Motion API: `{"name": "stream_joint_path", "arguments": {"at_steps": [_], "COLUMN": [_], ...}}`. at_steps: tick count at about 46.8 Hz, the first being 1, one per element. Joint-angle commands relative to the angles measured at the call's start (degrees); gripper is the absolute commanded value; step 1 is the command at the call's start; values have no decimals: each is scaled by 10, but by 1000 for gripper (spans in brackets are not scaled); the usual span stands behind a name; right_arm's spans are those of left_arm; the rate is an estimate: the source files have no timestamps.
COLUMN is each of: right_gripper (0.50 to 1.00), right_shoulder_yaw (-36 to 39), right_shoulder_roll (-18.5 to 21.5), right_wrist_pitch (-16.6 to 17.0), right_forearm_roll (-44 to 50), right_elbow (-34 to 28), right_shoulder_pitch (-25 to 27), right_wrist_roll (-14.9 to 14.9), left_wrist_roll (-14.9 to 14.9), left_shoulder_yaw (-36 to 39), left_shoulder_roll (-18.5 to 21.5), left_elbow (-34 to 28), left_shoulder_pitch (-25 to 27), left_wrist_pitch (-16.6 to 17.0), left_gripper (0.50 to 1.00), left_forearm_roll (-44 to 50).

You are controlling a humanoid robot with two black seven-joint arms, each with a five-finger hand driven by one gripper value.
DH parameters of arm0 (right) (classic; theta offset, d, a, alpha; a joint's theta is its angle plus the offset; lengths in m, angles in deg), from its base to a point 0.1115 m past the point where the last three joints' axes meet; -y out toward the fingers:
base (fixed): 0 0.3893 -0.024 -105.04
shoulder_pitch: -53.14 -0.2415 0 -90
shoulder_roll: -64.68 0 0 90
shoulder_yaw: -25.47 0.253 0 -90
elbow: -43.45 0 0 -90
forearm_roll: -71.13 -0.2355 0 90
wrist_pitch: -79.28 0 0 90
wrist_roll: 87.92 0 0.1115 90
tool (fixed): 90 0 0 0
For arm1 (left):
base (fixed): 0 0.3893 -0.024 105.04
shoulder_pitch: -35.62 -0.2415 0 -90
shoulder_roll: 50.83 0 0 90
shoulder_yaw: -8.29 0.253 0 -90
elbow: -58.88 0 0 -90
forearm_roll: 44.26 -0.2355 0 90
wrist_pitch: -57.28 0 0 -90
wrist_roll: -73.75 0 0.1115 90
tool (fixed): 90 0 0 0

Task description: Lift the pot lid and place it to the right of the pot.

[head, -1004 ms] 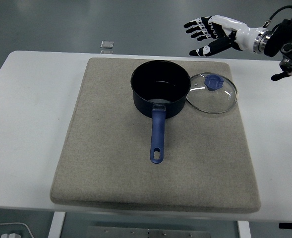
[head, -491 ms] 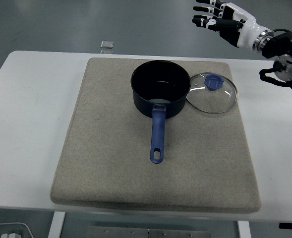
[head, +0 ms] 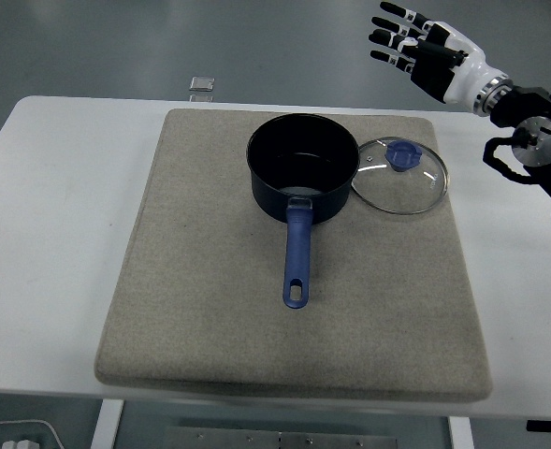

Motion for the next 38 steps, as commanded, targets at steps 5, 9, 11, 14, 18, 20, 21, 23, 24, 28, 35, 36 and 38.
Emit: {"name": "stream_joint_path", "arguments": {"at_steps": [5,9,11,14,18,20,21,23,24,28,35,36,38], "right_gripper": [913,913,913,913,913,913,913,913,913,915,915,915,915], "right_shoulder_yaw": [0,0,0,2,11,12,13,12,13,13,19,19,19], "right_shoulder_roll": [0,2,3,3,3,4,4,4,4,8,7,7,7], "right_wrist_pitch": [3,4,4,2,0,0,0,1,2,7,1,0,0], "right_forearm_roll": [1,1,1,1,1,1,1,2,3,6,5,4,4], "right_elbow": [1,3,4,6,6,6,6,6,6,6,6,7,7], "right_shoulder_pitch": [3,3,3,5,9,10,11,11,11,12,11,11,11], "right_wrist_roll": [0,1,1,4,4,4,4,4,4,4,4,4,5], "left_wrist_roll": [0,0,0,0,1,0,1,0,0,1,0,0,0], "left_shoulder_yaw": [0,0,0,0,0,0,0,0,0,0,0,0,0], "left_shoulder_roll": [0,0,0,0,0,0,0,0,0,0,0,0,0], "left_elbow": [0,0,0,0,0,0,0,0,0,0,0,0,0], "left_shoulder_pitch": [0,0,0,0,0,0,0,1,1,1,1,0,1], "left_wrist_pitch": [0,0,0,0,0,0,0,0,0,0,0,0,0], "left_gripper": [1000,1000,1000,1000,1000,1000,1000,1000,1000,1000,1000,1000,1000], "left_forearm_roll": [0,0,0,0,0,0,0,0,0,0,0,0,0]}}
